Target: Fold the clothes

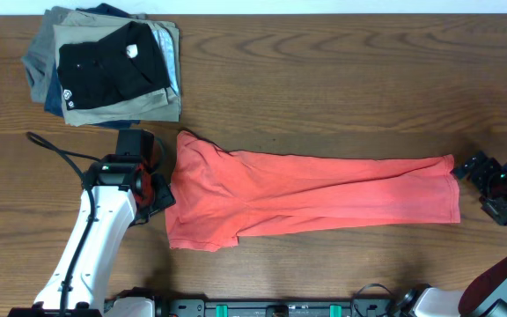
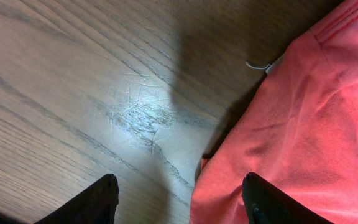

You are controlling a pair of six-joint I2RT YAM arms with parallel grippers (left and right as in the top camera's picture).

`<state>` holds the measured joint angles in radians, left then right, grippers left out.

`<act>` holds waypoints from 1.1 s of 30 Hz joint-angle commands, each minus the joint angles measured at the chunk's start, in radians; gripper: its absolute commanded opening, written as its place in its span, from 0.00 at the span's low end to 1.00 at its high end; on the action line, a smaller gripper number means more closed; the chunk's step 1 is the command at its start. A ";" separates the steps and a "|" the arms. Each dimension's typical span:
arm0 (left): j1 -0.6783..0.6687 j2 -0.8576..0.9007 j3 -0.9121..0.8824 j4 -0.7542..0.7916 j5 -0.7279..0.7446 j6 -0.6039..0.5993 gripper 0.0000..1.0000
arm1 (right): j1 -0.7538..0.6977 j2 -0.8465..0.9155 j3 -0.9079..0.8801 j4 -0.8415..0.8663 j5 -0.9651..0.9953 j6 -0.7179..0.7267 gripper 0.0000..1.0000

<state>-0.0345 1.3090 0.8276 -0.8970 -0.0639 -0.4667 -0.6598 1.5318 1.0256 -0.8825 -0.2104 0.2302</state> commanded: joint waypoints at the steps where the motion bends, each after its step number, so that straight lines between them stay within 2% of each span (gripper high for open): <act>1: 0.003 -0.002 -0.006 -0.003 -0.015 0.009 0.65 | -0.002 0.024 -0.008 0.014 0.020 0.019 0.99; 10: 0.003 -0.002 -0.006 -0.003 -0.016 0.009 0.65 | -0.001 0.182 -0.008 0.099 0.019 -0.012 0.99; 15: 0.003 -0.002 -0.006 -0.002 -0.016 0.009 0.65 | -0.001 0.285 -0.008 0.146 -0.056 -0.094 0.99; 23: 0.003 -0.002 -0.006 0.005 -0.016 0.009 0.65 | 0.019 0.400 -0.008 0.146 -0.087 -0.119 0.98; 24: 0.003 -0.002 -0.006 0.007 -0.016 0.009 0.65 | 0.025 0.412 -0.008 0.137 -0.087 -0.121 0.91; 26: 0.003 -0.002 -0.006 0.014 -0.016 0.009 0.65 | 0.033 0.434 -0.008 0.119 -0.089 -0.122 0.64; 27: 0.003 -0.002 -0.006 0.018 -0.016 0.009 0.65 | 0.037 0.442 -0.008 0.109 -0.091 -0.124 0.57; 30: 0.003 -0.002 -0.006 0.023 -0.016 0.009 0.65 | 0.048 0.458 -0.008 0.079 -0.094 -0.124 0.49; 33: 0.003 -0.002 -0.006 0.023 -0.016 0.009 0.65 | 0.058 0.458 -0.008 0.051 -0.094 -0.123 0.33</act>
<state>-0.0345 1.3090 0.8268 -0.8734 -0.0635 -0.4667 -0.6392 1.8824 1.0931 -0.8143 -0.2905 0.1131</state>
